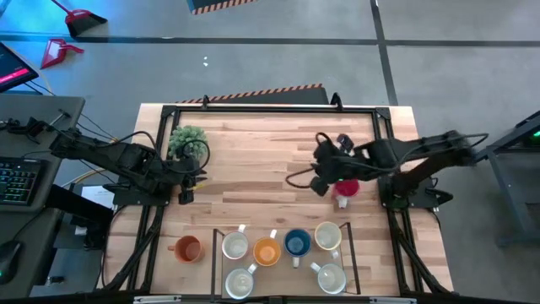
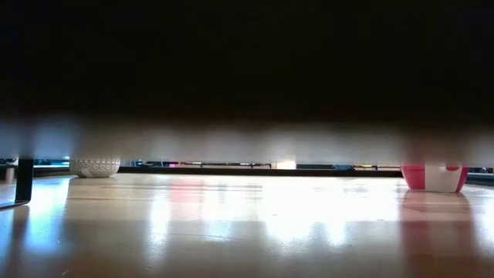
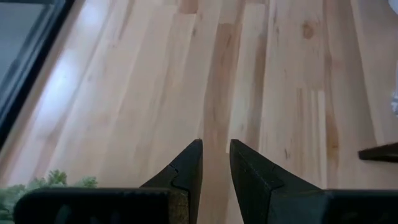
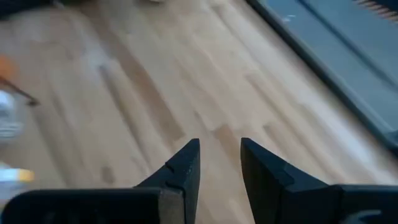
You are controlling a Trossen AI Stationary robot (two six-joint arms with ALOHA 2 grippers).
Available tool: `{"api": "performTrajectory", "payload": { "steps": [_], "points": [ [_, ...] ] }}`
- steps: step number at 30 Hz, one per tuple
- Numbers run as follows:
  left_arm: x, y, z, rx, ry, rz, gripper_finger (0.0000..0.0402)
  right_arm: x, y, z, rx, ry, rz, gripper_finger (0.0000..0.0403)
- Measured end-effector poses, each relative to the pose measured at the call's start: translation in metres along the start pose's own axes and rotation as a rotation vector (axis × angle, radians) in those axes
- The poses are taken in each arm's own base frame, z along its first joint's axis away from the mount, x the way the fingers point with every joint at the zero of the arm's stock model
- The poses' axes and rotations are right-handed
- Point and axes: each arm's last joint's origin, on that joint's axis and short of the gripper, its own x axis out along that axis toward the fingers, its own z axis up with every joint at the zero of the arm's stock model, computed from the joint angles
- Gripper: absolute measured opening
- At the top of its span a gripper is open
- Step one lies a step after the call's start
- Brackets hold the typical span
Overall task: Place coffee mugs
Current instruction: Put the orange mug on the shelf
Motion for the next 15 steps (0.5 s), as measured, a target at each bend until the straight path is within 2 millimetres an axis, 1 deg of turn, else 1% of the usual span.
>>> {"api": "performTrajectory", "payload": {
  "steps": [3,7,11,15],
  "points": [
    [0.0,0.001,0.001,0.002,-0.02,0.03,0.0071,0.009,-0.017,-0.023,0.046,-0.039,0.046,0.0092],
    [0.0,0.002,0.002,0.032,-0.033,0.088,0.0071,0.012,-0.041,-0.048,0.067,-0.038,0.04,0.0092],
    [0.0,0.003,0.002,0.035,-0.043,0.122,0.0071,0.01,-0.059,-0.059,0.016,-0.059,-0.003,0.0092],
    [0.0,0.003,0.005,-0.068,-0.076,0.119,0.0071,0.012,-0.073,-0.063,-0.043,-0.075,-0.062,0.0092]
  ]
}}
